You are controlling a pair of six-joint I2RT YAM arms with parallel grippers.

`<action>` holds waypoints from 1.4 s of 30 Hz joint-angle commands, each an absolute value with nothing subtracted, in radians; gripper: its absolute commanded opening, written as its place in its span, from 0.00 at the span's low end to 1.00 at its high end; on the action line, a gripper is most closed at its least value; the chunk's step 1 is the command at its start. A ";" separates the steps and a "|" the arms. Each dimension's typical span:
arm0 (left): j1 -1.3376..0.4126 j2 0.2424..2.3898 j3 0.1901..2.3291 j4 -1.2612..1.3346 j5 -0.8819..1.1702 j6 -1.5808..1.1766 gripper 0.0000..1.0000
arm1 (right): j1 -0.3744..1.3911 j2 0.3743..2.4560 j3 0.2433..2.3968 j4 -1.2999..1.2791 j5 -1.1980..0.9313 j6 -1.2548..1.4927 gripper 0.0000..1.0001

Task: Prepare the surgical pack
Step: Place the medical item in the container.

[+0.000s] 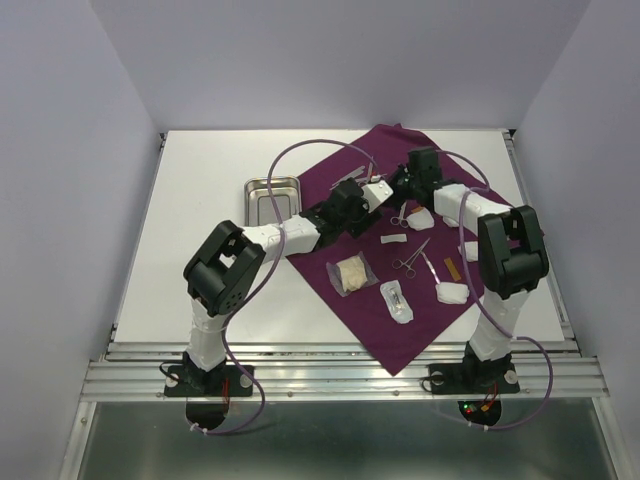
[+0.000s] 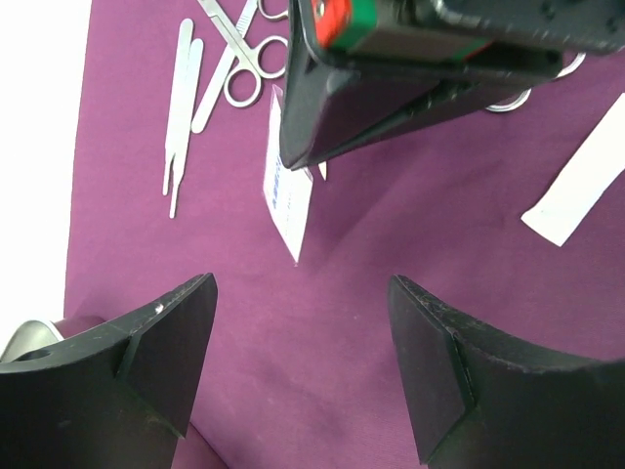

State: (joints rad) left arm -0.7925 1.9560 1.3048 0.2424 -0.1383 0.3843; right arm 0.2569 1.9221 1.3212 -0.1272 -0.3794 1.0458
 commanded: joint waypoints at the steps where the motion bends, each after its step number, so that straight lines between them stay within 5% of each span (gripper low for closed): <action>1: -0.801 1.947 1.351 0.287 -0.161 0.399 0.81 | 0.250 1.848 1.353 -0.114 -0.403 1.058 0.01; 12: -0.801 1.971 1.370 0.299 -0.163 0.390 0.69 | 0.241 1.833 1.347 -0.114 -0.414 1.060 0.01; 14: -0.799 1.974 1.373 0.301 -0.161 0.391 0.57 | 0.241 1.830 1.347 -0.112 -0.414 1.060 0.01; 15: -0.801 1.974 1.373 0.302 -0.160 0.393 0.31 | 0.241 1.829 1.345 -0.113 -0.414 1.060 0.01; 16: -0.801 1.976 1.377 0.301 -0.163 0.393 0.22 | 0.241 1.829 1.347 -0.112 -0.414 1.061 0.01; 22: -0.801 1.983 1.387 0.290 -0.176 0.390 0.00 | 0.241 1.825 1.347 -0.112 -0.417 1.060 0.01; 36: -0.799 1.948 1.356 0.316 -0.216 0.370 0.00 | 0.241 1.802 1.342 -0.109 -0.403 1.062 0.01; 39: -0.798 1.953 1.367 0.301 -0.222 0.365 0.12 | 0.241 1.802 1.345 -0.109 -0.407 1.061 0.01; 42: -0.799 1.959 1.371 0.290 -0.232 0.367 0.45 | 0.241 1.801 1.345 -0.110 -0.410 1.063 0.01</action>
State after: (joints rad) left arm -0.7929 1.9907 1.3441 0.2657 -0.2008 0.3771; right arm 0.2478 1.8473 1.3212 -0.1272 -0.4004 1.0554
